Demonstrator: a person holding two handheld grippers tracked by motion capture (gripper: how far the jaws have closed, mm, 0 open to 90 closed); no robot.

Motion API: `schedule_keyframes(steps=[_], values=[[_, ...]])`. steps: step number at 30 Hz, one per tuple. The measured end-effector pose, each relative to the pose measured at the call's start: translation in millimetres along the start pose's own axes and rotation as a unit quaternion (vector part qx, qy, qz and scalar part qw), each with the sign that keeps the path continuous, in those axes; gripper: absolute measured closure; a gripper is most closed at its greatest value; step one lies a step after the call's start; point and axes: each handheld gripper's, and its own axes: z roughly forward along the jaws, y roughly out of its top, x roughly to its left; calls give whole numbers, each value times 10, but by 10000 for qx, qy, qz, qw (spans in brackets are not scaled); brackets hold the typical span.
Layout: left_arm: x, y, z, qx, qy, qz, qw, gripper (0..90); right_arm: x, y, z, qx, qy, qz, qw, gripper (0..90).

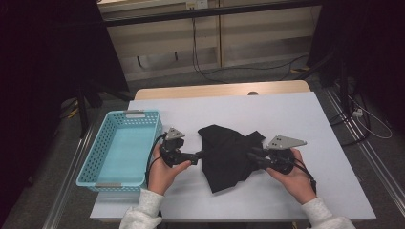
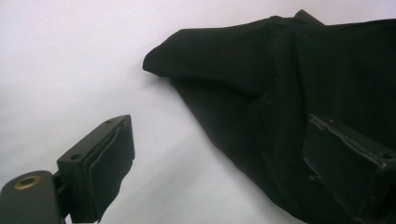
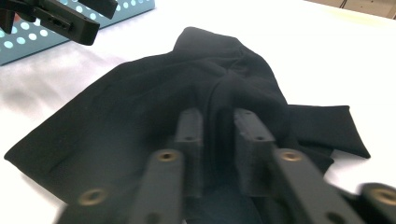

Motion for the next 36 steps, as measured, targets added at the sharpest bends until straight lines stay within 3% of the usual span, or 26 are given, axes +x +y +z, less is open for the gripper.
schedule_keyframes(steps=[1, 2, 4, 9, 11, 14, 16, 23, 24, 27, 28, 30, 32, 36], values=[[0, 0, 0, 0, 0, 0, 10000, 93, 0, 0, 0, 0, 0, 0, 10000, 746], [-6, 0, 4, 0, -8, -5, 10000, 93, 0, 2, 11, -25, 53, 25, 10000, 823], [-6, 0, 6, 0, -18, 0, 10000, 93, -1, 16, 1, -55, 78, 15, 10000, 860], [1, 2, -3, 3, -12, 20, 10000, 93, -42, 48, -57, -131, 40, 64, 9999, 872], [2, 3, -7, -2, -6, 21, 10000, 93, -111, 67, -107, -127, -146, 8, 9998, 873], [0, 1, -3, -10, 2, 31, 10000, 93, -333, 48, -219, -245, -472, 316, 9981, 874], [-3, -3, 11, 27, -10, 31, 10000, 93, -426, -15, -254, -180, -611, 370, 9973, 874], [-12, -5, 23, 43, -11, 67, 10000, 93, -474, -137, -188, 153, -688, 438, 9966, 848], [-6, -2, 16, 39, -12, 70, 10000, 93, -454, -122, -191, 161, -726, 412, 9964, 724], [-2, -5, 17, 31, -8, 70, 10000, 93, -426, -87, -209, 166, -794, 259, 9964, 654], [-6, -5, 17, 46, -15, 69, 10000, 94, -403, -57, -226, 149, -797, 217, 9965, 574], [-10, -5, 20, 32, -13, 71, 10000, 93, -391, -45, -230, 105, -809, 240, 9964, 547], [-15, -3, 22, 35, -24, 67, 10000, 93, -329, 8, -240, 12, -690, 185, 9974, 476], [-15, -7, 29, 58, -19, 75, 10000, 94, -246, 53, -203, -31, -495, 128, 9987, 426]])
